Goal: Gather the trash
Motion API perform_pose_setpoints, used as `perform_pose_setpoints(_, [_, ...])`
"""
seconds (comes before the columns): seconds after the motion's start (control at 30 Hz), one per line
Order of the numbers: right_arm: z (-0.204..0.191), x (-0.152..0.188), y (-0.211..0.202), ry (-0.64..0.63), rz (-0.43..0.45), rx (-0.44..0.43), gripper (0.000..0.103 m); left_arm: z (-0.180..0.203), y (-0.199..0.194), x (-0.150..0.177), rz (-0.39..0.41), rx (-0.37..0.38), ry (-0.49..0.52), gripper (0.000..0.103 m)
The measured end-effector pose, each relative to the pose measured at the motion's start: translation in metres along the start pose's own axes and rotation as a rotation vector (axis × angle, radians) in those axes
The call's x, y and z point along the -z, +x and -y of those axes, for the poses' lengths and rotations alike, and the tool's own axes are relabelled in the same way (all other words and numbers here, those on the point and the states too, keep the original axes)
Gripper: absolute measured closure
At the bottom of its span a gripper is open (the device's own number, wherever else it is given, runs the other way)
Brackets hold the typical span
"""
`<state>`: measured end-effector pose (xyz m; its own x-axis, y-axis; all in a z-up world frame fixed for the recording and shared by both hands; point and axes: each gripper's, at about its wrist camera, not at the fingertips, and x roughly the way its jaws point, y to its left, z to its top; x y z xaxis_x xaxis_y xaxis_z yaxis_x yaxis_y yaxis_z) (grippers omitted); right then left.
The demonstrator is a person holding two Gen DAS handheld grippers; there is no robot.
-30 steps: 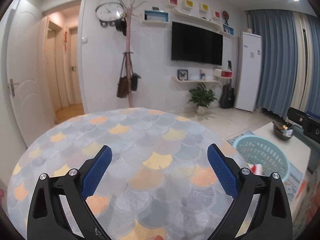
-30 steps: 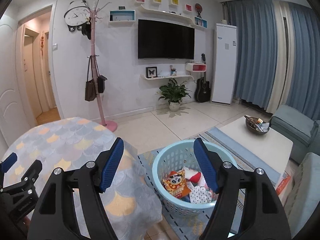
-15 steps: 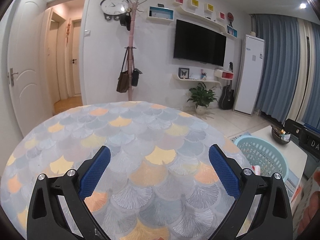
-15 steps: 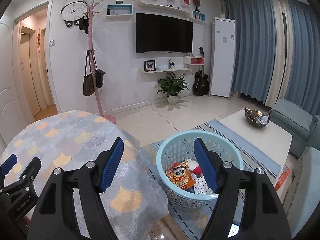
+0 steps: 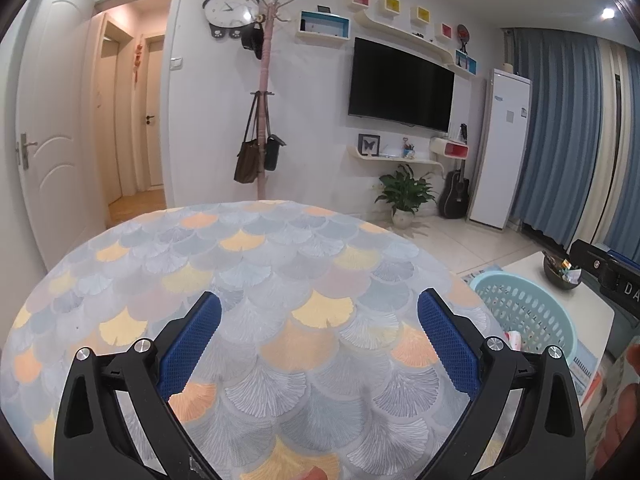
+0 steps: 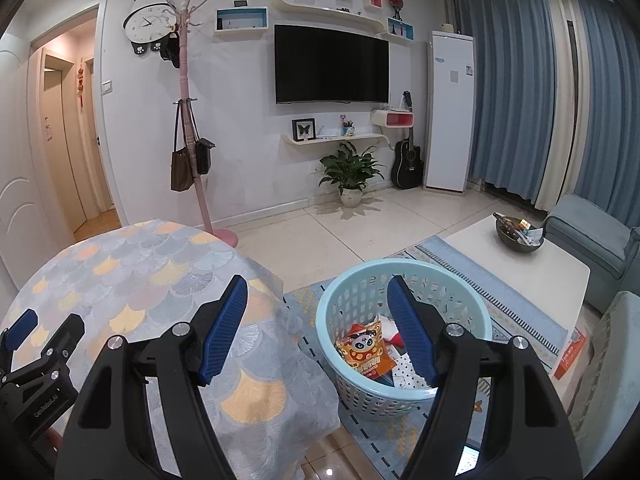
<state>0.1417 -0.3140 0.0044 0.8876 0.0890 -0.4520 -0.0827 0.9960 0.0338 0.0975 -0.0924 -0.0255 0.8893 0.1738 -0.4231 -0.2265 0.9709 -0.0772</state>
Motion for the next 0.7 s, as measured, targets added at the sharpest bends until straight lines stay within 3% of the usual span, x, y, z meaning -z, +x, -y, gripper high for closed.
perform_pose_setpoints(0.7, [-0.0047,0.0033,0.003,-0.009,-0.017,-0.005,0.034,-0.001,0.0011,0.004,-0.006,0.007,-0.014,0.008])
